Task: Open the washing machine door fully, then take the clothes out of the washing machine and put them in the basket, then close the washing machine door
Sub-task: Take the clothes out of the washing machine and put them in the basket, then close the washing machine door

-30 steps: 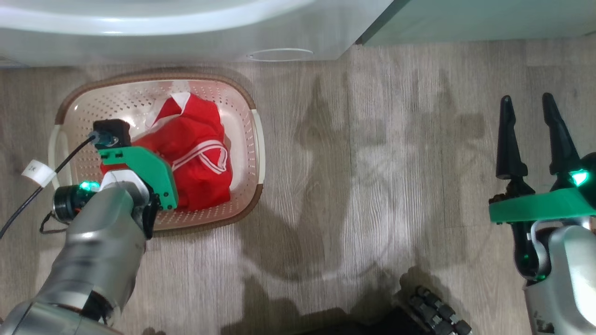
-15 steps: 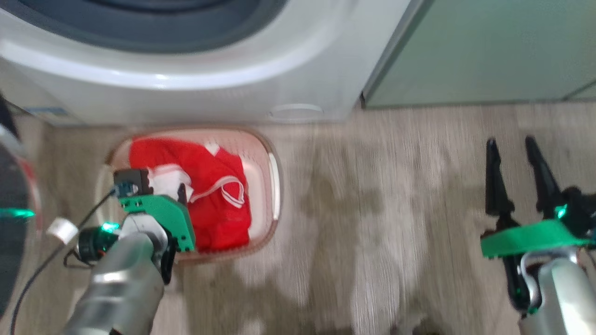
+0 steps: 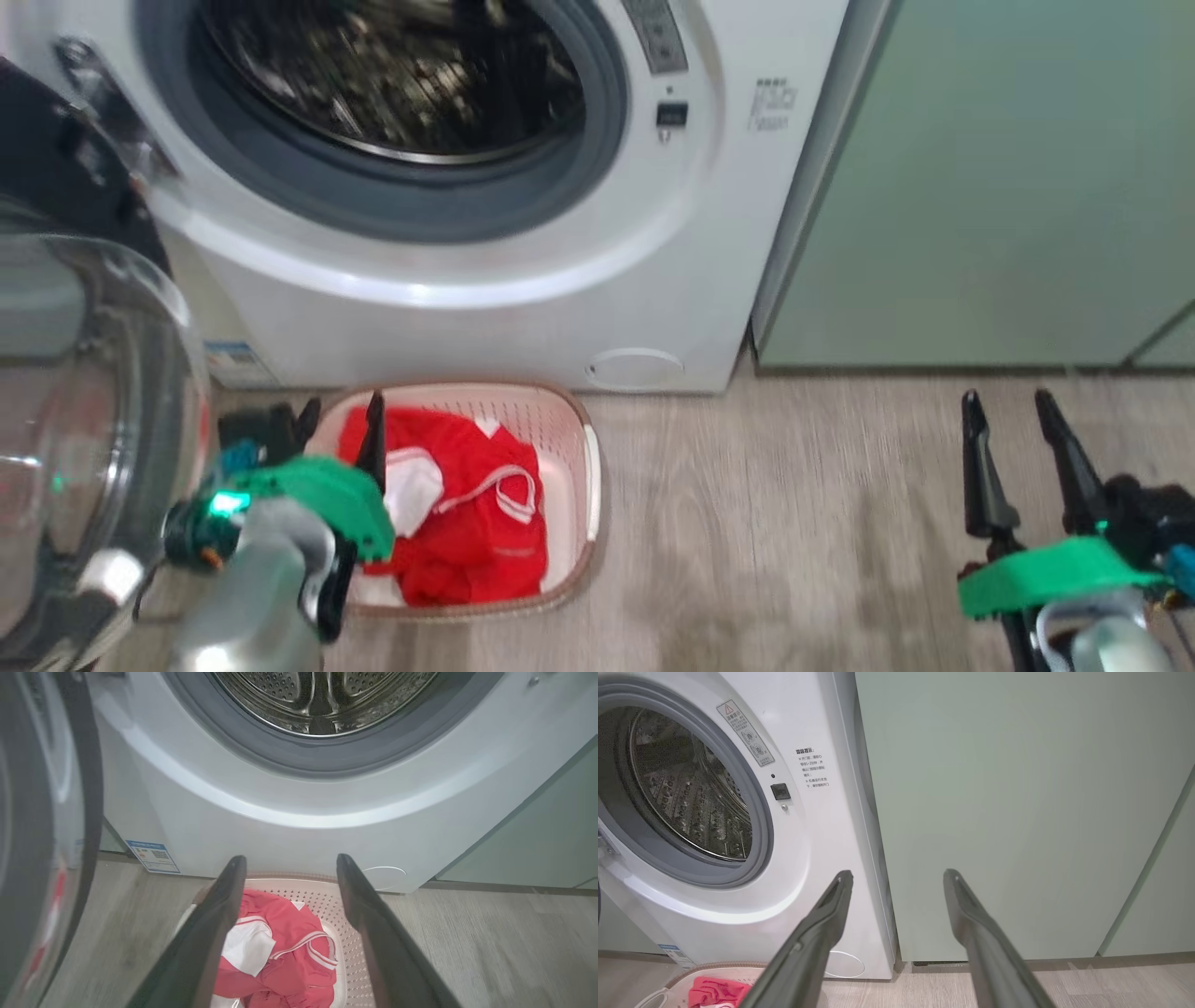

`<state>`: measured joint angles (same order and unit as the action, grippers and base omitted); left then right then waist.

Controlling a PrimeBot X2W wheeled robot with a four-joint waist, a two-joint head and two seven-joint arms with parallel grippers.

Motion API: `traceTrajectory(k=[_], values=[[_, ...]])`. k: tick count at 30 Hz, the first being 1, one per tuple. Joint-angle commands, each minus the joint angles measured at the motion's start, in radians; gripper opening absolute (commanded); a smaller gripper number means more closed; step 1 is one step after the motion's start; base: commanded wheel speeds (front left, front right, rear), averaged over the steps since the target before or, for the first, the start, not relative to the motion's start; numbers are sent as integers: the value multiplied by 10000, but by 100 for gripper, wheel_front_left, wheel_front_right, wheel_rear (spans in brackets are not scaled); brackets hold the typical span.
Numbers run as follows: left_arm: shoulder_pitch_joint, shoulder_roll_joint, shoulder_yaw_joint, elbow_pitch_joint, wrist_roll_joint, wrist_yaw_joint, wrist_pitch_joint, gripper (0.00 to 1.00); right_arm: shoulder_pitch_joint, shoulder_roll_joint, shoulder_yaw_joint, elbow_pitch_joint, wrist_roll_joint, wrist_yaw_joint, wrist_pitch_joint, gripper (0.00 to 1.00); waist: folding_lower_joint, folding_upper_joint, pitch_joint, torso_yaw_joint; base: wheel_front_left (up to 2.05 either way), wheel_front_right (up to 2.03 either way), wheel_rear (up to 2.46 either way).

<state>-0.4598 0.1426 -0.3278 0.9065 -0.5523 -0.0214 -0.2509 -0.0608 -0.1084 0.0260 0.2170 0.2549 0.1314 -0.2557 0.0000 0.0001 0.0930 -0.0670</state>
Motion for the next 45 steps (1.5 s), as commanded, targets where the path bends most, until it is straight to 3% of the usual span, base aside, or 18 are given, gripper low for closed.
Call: traceTrajectory(k=[1, 10, 17, 29, 45], values=[[102, 356, 562, -587, 240, 93, -106, 100, 62, -37, 187, -332, -11, -7, -61, 100, 0, -1, -501, 172, 0, 0, 0], [2240, 224, 2618, -3468, 1508, -176, -107, 100, 489, 141, -53, -472, -67, -7, -61, 100, 0, -1, -1126, 223, 0, 0, 0], [3357, -84, 3726, -4763, 2375, -523, -108, 100, 737, 249, -356, -524, -119, -7, -61, 100, 0, -1, -1453, 198, 0, 0, 0], [3704, -385, 4452, -4900, 2907, -901, -108, 100, 844, 325, -411, -533, -156, -7, -61, 100, 0, -1, -1626, 272, 0, 0, 0], [3645, -516, 4848, -4613, 3336, -1067, -108, 100, 746, 186, -316, -537, -259, -7, -61, 100, 0, -1, -1619, 294, 0, 0, 0]])
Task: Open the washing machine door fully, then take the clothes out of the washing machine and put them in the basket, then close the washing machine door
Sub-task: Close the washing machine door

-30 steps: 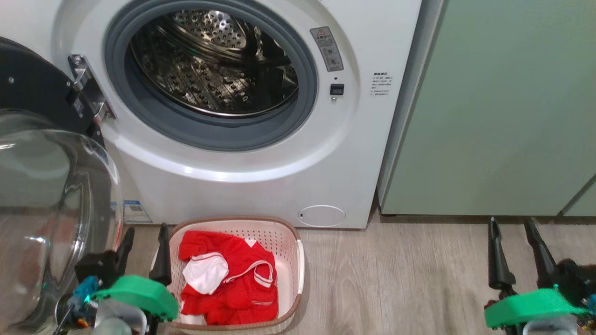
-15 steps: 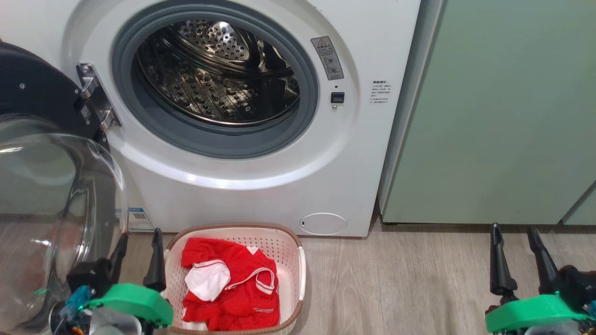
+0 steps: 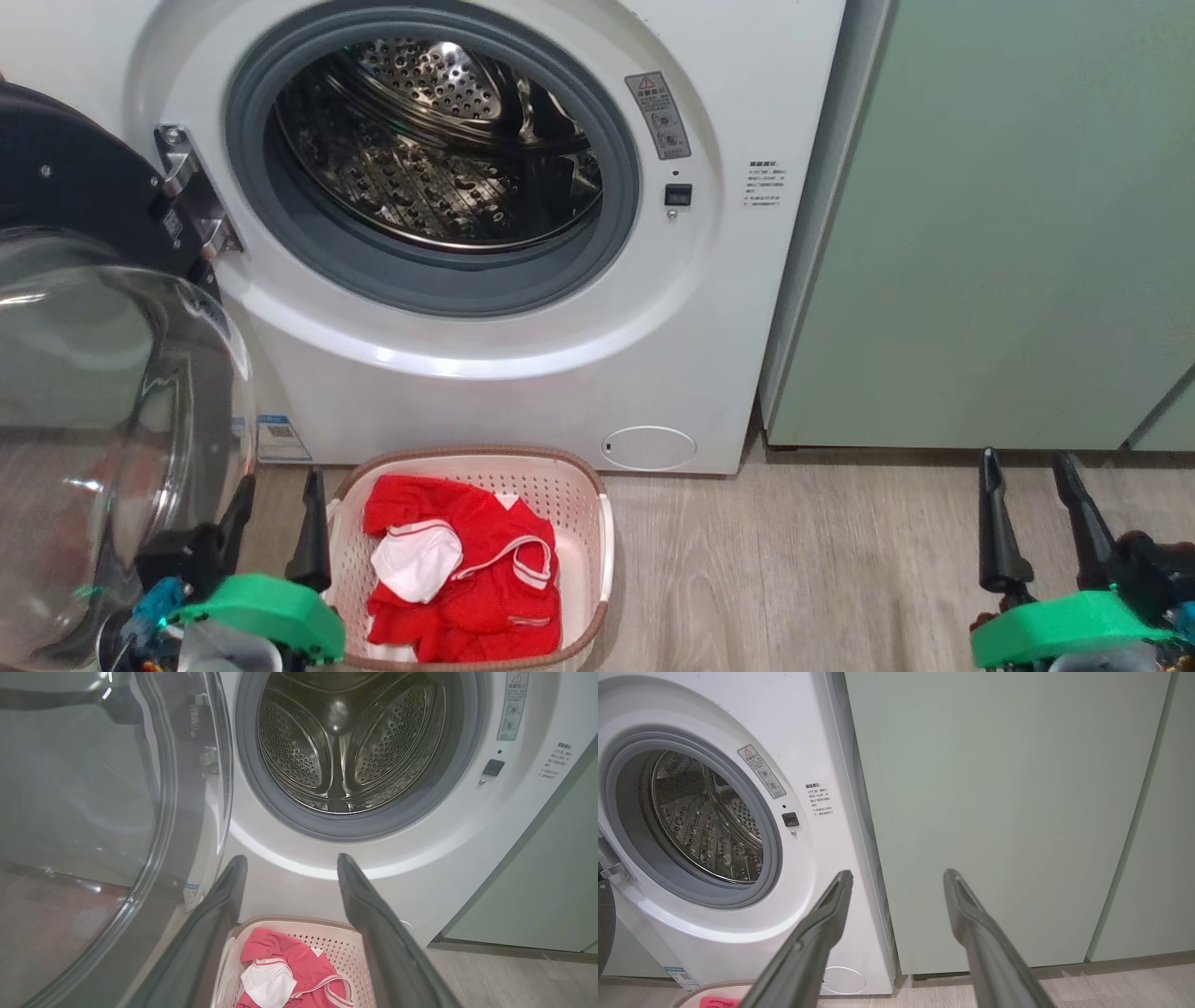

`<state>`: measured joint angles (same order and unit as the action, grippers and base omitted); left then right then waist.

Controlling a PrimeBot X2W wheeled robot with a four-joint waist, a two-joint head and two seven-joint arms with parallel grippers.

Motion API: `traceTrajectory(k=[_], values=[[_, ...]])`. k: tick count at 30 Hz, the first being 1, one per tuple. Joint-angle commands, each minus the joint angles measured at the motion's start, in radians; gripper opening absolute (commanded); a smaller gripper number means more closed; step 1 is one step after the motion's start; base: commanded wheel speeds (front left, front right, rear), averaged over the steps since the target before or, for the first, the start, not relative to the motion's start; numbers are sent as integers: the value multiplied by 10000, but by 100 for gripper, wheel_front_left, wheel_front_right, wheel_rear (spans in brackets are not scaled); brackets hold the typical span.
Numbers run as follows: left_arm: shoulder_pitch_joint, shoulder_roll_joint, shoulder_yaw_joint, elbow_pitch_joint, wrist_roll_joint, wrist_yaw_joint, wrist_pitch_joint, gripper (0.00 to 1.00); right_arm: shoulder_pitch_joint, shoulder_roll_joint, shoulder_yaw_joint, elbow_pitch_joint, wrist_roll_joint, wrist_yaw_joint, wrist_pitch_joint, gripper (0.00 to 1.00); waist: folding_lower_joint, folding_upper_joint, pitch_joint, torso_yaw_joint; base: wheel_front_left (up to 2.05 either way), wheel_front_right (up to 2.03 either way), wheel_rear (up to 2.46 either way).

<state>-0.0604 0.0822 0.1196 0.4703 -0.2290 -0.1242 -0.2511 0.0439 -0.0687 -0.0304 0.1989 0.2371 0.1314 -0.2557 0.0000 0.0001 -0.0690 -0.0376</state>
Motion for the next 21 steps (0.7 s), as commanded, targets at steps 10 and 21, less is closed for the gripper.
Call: traceTrajectory(k=[10, 21], values=[[-376, 24, 398, -121, 230, -58, -107, 100, -243, -174, 204, -317, -63, -7, -61, 100, 0, -1, 1, -9, -6, 6, 0], [-413, -8, 364, 17, 253, -63, -107, 100, -226, -132, 189, -287, -57, -7, -61, 100, 0, -1, 37, -2, -131, 131, 0]])
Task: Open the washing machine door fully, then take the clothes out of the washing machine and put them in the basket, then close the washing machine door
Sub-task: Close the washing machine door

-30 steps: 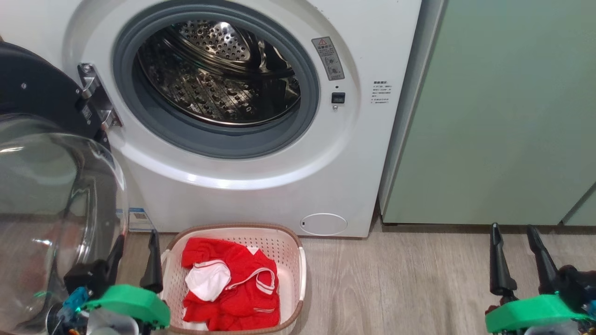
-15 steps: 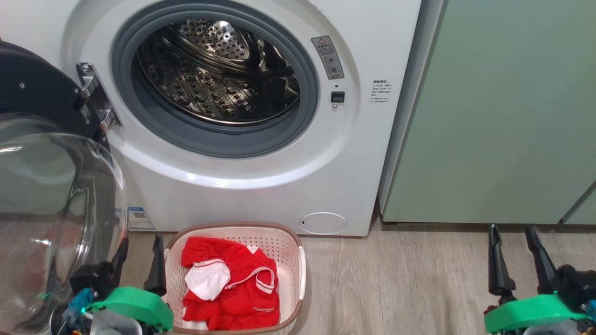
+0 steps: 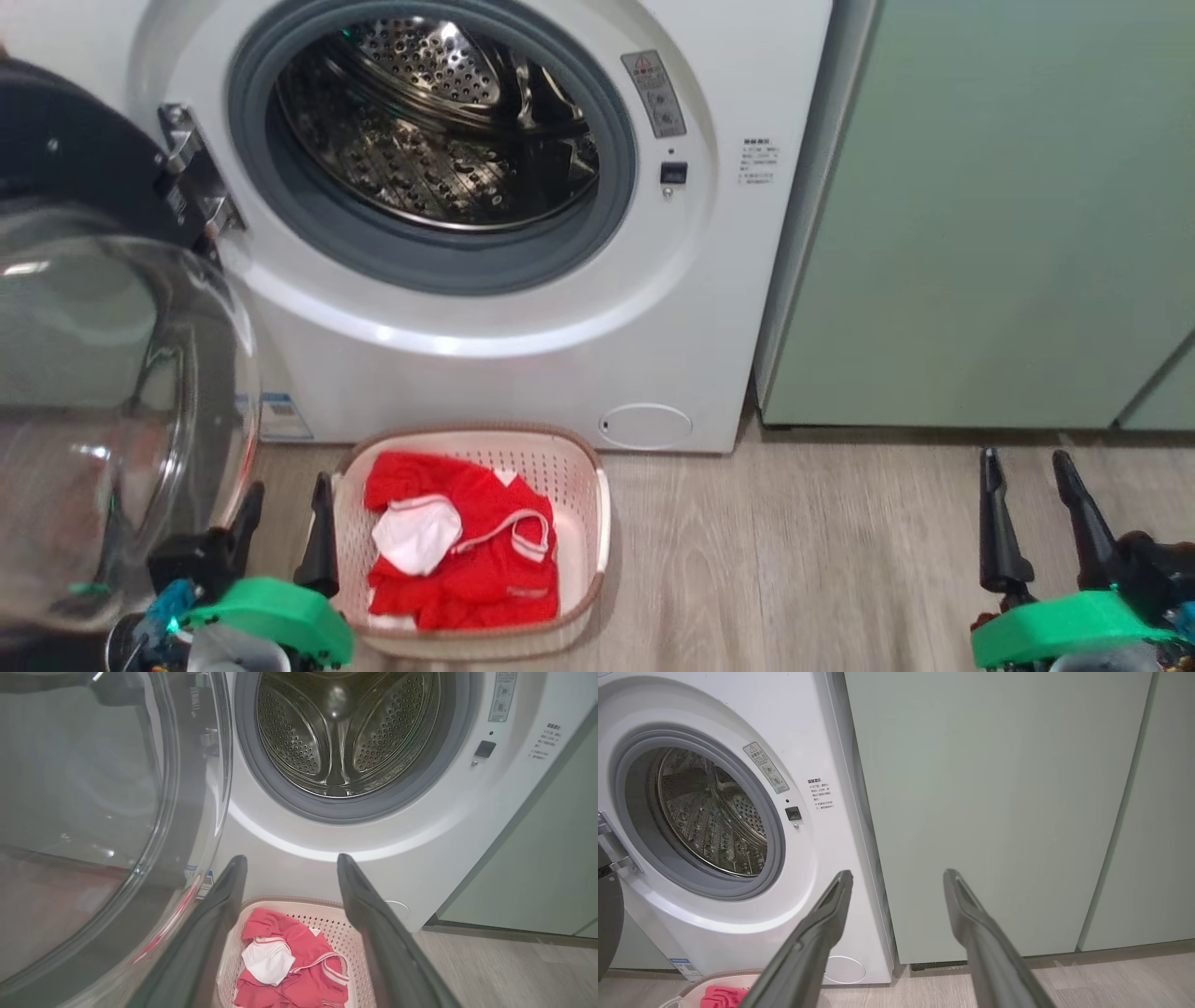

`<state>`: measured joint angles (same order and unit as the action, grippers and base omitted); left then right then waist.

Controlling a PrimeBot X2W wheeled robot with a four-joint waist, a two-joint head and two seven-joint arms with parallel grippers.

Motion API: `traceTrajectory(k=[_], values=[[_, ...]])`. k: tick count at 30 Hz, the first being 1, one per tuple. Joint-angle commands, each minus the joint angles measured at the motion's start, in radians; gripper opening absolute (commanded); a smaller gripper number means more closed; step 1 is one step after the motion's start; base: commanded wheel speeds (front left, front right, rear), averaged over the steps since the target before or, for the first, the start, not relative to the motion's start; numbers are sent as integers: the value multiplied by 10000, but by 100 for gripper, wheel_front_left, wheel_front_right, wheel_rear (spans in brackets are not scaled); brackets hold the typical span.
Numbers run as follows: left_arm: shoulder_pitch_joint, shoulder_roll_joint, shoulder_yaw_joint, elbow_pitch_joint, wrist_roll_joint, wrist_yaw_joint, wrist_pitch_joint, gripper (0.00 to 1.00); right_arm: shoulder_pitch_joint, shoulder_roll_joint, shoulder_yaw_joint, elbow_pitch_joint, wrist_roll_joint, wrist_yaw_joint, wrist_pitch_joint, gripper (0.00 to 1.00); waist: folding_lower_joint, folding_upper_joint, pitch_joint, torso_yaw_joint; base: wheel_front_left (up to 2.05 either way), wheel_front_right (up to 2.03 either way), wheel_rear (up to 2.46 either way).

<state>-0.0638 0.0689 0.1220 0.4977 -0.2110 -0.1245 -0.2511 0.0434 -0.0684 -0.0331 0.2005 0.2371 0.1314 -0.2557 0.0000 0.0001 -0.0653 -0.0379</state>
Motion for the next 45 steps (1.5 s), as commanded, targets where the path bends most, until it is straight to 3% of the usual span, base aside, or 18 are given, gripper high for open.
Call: traceTrajectory(k=[1, 15, 28, 34, 45], values=[[-381, 132, 328, -253, 67, -59, -107, 100, -214, -133, 217, -304, -59, -7, -61, 100, 0, -1, 5, 4, -206, 206, 0], [-333, 106, 240, -448, 13, -60, -107, 100, -158, -80, 229, -283, -46, -7, -61, 100, 0, -1, -5, 30, -188, 188, 0], [-229, -7, 150, -600, 46, -61, -107, 100, -131, -50, 173, -280, -39, -7, -61, 100, 0, -1, -73, 234, -31, 31, 0], [-278, -84, 166, -676, 201, -61, -107, 100, -93, -29, 142, -315, -27, -7, -61, 100, 0, -1, -71, 800, 0, 0, 0], [-358, -148, 341, -705, 425, 53, -107, 100, -150, 55, 149, -329, 1, -7, -61, 100, 0, -1, -63, 2543, 0, 0, 0]])
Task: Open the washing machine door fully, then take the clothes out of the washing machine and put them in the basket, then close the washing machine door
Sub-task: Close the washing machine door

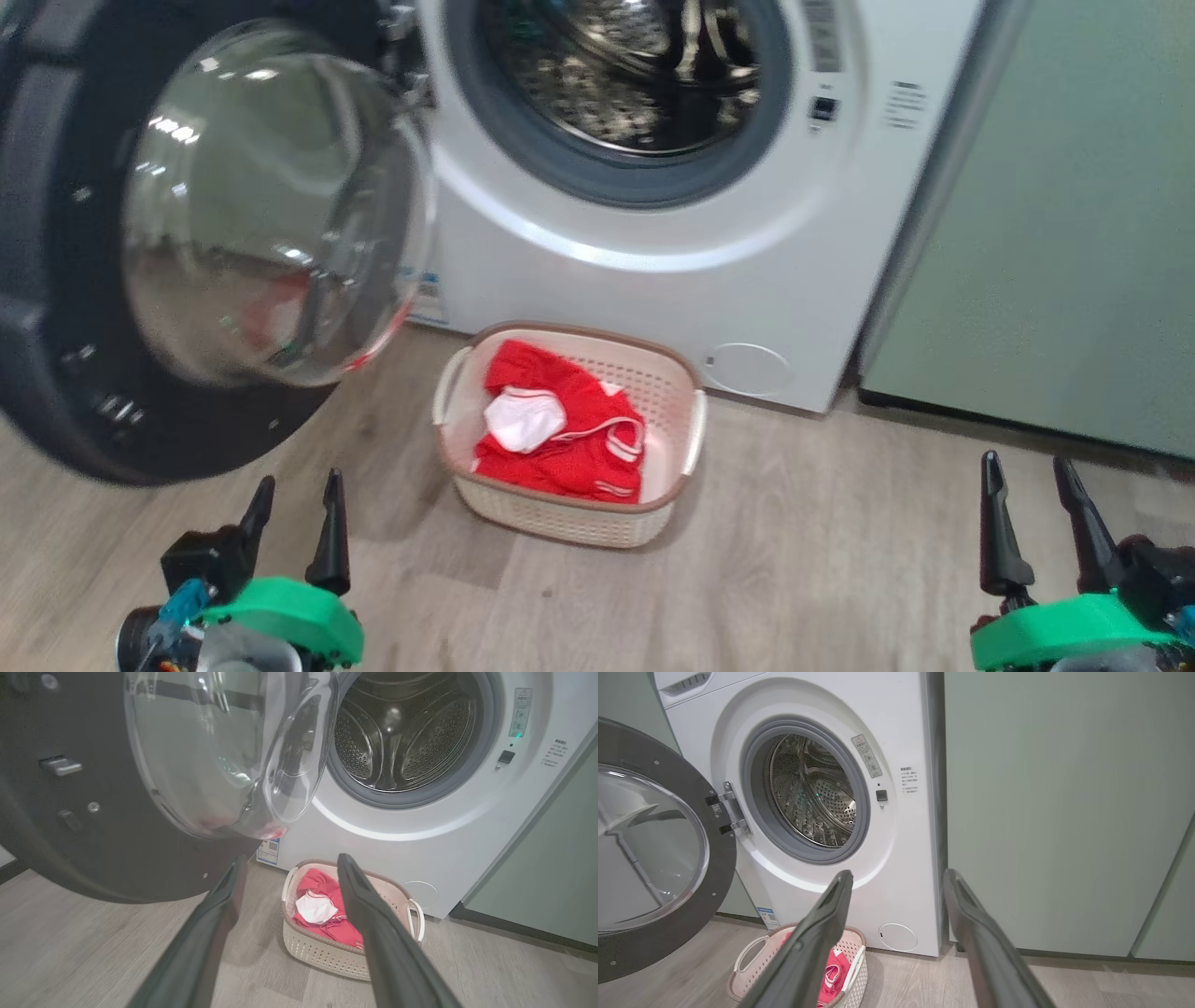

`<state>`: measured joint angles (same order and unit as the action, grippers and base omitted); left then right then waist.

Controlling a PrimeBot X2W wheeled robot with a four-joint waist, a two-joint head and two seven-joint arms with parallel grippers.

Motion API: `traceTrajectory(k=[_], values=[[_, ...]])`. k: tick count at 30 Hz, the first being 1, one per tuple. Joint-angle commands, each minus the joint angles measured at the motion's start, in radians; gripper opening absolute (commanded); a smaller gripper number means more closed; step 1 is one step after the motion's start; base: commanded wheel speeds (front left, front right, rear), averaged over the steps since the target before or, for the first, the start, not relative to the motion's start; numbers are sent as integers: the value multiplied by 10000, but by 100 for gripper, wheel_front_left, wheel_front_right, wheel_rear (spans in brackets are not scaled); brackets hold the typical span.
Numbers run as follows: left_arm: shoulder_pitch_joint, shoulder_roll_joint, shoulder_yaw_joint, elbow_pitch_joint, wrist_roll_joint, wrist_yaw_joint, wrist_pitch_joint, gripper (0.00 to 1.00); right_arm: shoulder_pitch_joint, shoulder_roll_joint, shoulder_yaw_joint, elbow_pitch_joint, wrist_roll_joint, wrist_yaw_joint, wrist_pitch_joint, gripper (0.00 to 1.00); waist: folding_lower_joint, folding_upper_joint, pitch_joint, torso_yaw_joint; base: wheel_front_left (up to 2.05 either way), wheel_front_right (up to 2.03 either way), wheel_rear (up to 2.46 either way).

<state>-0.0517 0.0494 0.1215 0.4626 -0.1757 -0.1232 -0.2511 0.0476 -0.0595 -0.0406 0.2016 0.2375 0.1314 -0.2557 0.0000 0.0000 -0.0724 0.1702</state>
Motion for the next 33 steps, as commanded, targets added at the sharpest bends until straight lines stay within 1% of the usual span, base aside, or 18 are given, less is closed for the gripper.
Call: traceTrajectory(k=[1, 6, 13, 17, 23, 26, 33], values=[[-485, 46, 384, -367, 94, 52, -107, 100, -204, -24, 236, -334, 0, -7, -61, 100, 0, 0, 10, 649, 0, 0, 0], [-554, 51, 551, -420, 206, 73, -107, 100, -299, 19, 203, -339, 22, -7, -61, 100, 0, 0, 70, 1645, 0, 0, 0], [-657, 68, 805, -454, 334, 137, -107, 100, -459, 57, 254, -356, 22, -7, -61, 100, 0, 0, 238, 2822, 0, 0, 0], [-594, 59, 1177, -741, 227, 230, -107, 100, -735, 55, 533, -283, 10, -7, -61, 100, 0, 0, 505, 3073, 0, 0, 0], [-443, 33, 1553, -1177, 101, 370, -107, 100, -1243, -138, 996, -90, 82, -7, -61, 100, 0, 0, 835, 3305, 0, 0, 0], [-315, 21, 1721, -1413, 15, 414, -107, 100, -1506, -219, 1235, 24, 135, -7, -61, 100, 0, 0, 953, 3381, 0, 0, 0], [-146, 12, 1891, -1614, -132, 457, -107, 100, -1676, -281, 1430, 124, 198, -7, -61, 100, 0, 0, 989, 3401, 0, 0, 0]])
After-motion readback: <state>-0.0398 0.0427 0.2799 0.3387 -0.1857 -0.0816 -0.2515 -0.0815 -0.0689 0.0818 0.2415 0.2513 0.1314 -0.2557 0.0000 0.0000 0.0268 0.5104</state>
